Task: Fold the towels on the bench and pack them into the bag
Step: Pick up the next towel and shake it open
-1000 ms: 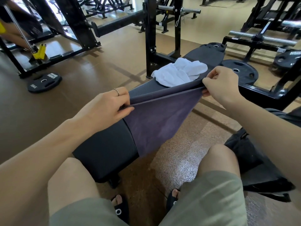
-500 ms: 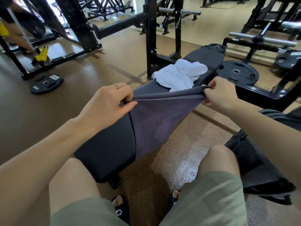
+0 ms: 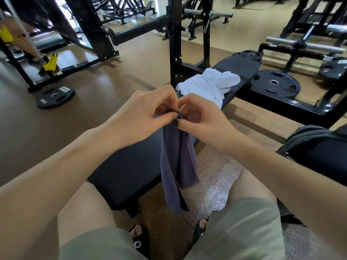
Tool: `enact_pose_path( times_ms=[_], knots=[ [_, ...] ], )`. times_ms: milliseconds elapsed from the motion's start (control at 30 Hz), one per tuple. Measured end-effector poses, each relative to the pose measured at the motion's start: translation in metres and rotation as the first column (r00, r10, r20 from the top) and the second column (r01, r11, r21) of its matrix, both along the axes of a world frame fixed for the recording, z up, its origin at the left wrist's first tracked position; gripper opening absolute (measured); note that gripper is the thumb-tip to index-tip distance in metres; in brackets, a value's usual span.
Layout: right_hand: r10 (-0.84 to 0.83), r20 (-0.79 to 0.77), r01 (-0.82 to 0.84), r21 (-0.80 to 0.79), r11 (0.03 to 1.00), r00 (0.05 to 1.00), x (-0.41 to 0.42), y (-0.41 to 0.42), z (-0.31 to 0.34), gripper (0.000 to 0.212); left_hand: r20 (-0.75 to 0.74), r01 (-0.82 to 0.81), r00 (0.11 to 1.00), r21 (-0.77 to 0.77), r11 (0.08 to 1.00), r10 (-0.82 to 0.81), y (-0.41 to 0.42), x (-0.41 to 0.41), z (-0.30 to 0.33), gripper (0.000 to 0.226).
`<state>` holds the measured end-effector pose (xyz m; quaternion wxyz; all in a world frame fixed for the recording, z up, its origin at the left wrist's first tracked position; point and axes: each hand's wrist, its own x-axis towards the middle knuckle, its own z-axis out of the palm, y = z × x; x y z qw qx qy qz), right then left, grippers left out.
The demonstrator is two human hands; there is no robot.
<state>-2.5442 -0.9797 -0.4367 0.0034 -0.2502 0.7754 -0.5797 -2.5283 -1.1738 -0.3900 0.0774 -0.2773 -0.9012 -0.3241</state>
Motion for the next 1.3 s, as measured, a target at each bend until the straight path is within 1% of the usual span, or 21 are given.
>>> enact_pose_path(
  times_ms=[100,167,267,367,433,533,633,700,800,867,967,1000,1067,1133,1200,1300],
  knots=[
    [-0.018,0.019,0.018,0.019,1.000,1.000,0.000,0.001,-0.001,0.019,-0.018,-0.056,0.998,-0.028,0.998,0.055,-0.002,0.004,-0.003,0.018],
    [-0.030,0.037,0.030,0.018,0.999,0.999,0.000,0.001,0.000,0.014,-0.017,-0.081,0.997,-0.011,0.997,0.081,-0.001,0.007,-0.007,0.018],
    [-0.048,0.049,0.046,0.032,0.998,0.998,0.001,0.000,0.003,0.013,-0.033,-0.111,0.993,0.030,0.993,0.112,0.003,0.009,-0.011,0.020],
    [-0.062,0.100,0.067,-0.053,0.996,0.993,0.001,0.001,0.005,0.013,0.029,-0.141,0.990,0.118,0.983,0.139,0.009,0.011,-0.016,0.030],
    [-0.065,0.103,0.073,-0.074,0.995,0.993,0.001,0.003,0.007,0.013,0.068,-0.148,0.988,0.131,0.980,0.140,0.012,0.014,-0.023,0.031],
    [-0.072,0.036,0.072,0.003,0.997,0.997,0.005,0.006,0.010,0.022,0.029,-0.157,0.988,0.138,0.978,0.155,0.013,0.013,-0.031,0.022],
    [-0.095,-0.093,0.108,0.138,0.985,0.991,0.006,0.012,0.013,0.034,0.025,-0.123,0.992,0.139,0.983,0.121,0.014,0.009,-0.031,0.016],
    [-0.072,-0.194,0.110,0.194,0.975,0.978,0.005,0.015,0.016,0.032,0.052,-0.118,0.993,0.156,0.981,0.111,0.015,0.008,-0.029,0.015],
    [-0.029,-0.365,0.150,0.309,0.939,0.931,0.003,0.016,0.021,0.024,0.098,-0.110,0.991,0.219,0.969,0.090,0.017,0.008,-0.026,0.018],
    [-0.030,-0.418,0.189,0.343,0.920,0.908,0.003,0.017,0.024,0.023,0.096,-0.093,0.993,0.222,0.971,0.073,0.017,0.007,-0.026,0.019],
    [-0.038,-0.343,0.147,0.299,0.943,0.939,0.007,0.014,0.029,0.031,0.052,-0.081,0.996,0.166,0.983,0.074,0.013,0.008,-0.033,0.020],
    [-0.035,-0.309,0.129,0.291,0.948,0.950,0.009,0.013,0.029,0.031,0.031,-0.084,0.996,0.139,0.987,0.080,0.012,0.009,-0.037,0.020],
    [-0.045,-0.250,0.117,0.280,0.953,0.967,0.012,0.013,0.030,0.024,-0.026,-0.087,0.996,0.065,0.994,0.089,0.008,0.015,-0.049,0.018],
    [-0.083,-0.184,0.127,0.243,0.962,0.979,0.014,0.014,0.031,0.019,-0.118,-0.088,0.989,-0.030,0.996,0.084,0.004,0.022,-0.063,0.012],
    [-0.124,-0.113,0.143,0.183,0.973,0.986,0.015,0.013,0.033,0.019,-0.193,-0.119,0.976,-0.083,0.989,0.101,0.001,0.026,-0.074,0.011],
    [-0.139,-0.094,0.152,0.155,0.976,0.986,0.015,0.011,0.036,0.020,-0.248,-0.197,0.954,-0.104,0.975,0.166,0.001,0.028,-0.081,0.009]
  ],
)
